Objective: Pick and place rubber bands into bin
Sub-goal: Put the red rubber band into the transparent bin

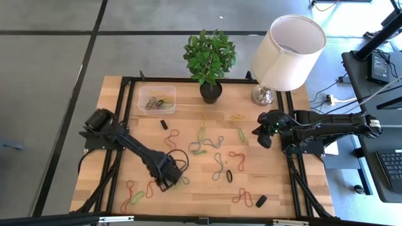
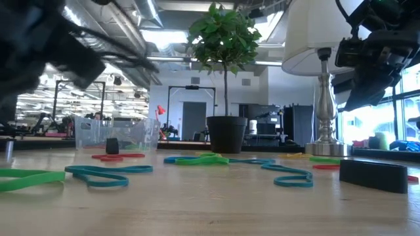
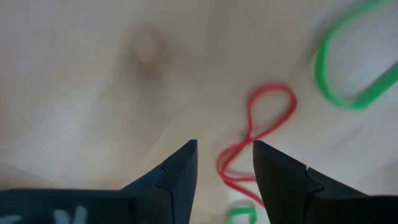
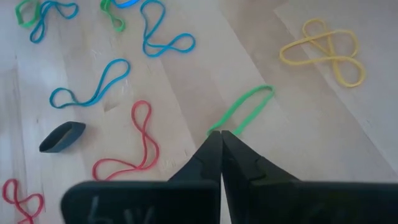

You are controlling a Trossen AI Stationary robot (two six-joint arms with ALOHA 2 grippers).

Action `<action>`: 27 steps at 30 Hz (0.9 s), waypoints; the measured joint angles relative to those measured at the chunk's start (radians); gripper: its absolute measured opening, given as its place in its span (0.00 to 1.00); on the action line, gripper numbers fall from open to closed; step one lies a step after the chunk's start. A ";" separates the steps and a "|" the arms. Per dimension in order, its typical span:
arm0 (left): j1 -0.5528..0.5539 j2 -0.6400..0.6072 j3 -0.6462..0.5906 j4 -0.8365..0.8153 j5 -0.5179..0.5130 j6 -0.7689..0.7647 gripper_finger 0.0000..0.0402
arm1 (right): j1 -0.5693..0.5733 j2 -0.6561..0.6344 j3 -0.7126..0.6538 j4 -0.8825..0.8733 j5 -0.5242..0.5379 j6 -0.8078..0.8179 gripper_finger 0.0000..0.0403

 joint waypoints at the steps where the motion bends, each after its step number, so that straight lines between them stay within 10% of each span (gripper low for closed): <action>1: -0.009 0.008 0.000 0.002 0.006 0.000 0.36 | 0.000 0.000 0.000 0.000 -0.006 0.000 0.01; 18: -0.063 0.117 0.005 0.057 0.014 0.051 0.33 | 0.000 0.000 0.000 0.000 -0.009 0.000 0.01; 27: -0.029 0.118 0.057 0.025 0.047 0.097 0.02 | 0.000 0.000 0.000 0.000 -0.009 -0.001 0.01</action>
